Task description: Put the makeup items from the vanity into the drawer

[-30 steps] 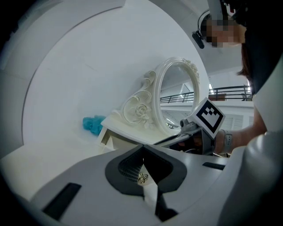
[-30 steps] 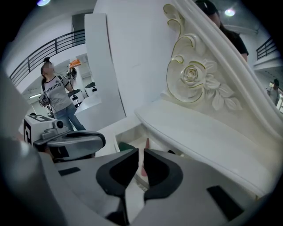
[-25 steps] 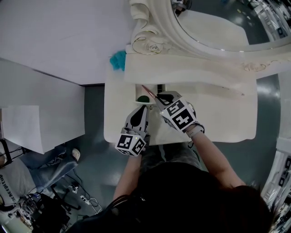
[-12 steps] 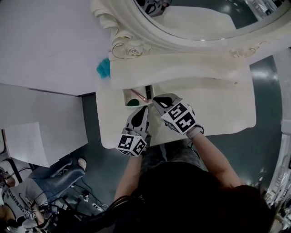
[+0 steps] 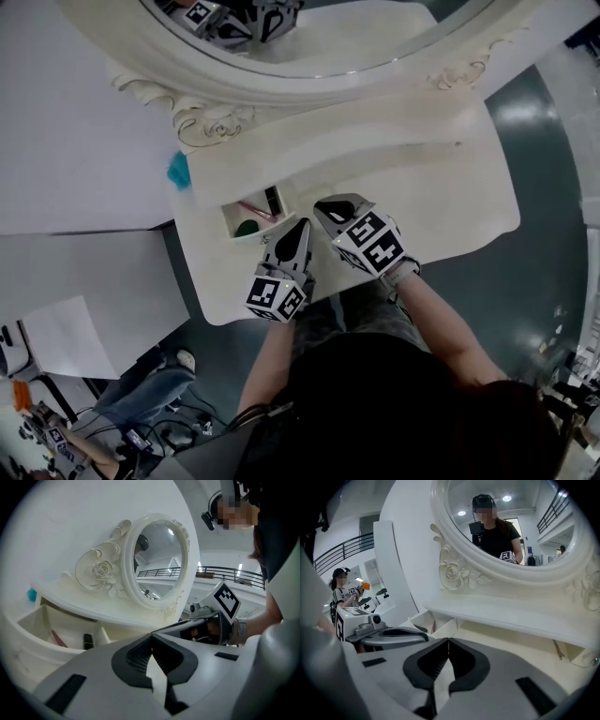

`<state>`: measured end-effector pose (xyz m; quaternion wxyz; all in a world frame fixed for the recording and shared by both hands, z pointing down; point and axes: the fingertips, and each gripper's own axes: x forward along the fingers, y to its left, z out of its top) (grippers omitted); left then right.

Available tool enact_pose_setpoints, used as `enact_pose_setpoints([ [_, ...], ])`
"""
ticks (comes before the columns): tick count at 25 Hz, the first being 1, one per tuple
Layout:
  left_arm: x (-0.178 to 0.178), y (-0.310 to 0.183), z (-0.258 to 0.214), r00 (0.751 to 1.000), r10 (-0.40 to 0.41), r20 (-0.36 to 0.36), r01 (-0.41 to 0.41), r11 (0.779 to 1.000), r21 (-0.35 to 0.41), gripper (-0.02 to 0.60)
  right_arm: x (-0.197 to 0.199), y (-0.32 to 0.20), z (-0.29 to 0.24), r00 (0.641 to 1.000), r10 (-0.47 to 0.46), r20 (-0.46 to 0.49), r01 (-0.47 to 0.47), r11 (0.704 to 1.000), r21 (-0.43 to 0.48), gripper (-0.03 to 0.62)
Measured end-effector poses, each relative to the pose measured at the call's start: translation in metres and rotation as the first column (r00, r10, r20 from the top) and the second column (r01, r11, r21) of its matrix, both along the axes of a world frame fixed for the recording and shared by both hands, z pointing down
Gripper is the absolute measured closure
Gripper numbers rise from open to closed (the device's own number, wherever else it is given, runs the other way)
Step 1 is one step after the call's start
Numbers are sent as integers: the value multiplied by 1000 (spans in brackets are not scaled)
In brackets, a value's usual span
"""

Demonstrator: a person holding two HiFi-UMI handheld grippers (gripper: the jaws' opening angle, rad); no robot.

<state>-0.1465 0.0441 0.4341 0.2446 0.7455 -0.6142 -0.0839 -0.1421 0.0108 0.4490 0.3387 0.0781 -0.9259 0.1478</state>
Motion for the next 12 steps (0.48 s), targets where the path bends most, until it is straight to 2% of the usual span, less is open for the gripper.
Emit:
enact_pose_setpoints([
  [12,66,-37,5,984,179,-6,-179,984,-11,568,63,-34,4,988,157,0,-156,988,-14,572],
])
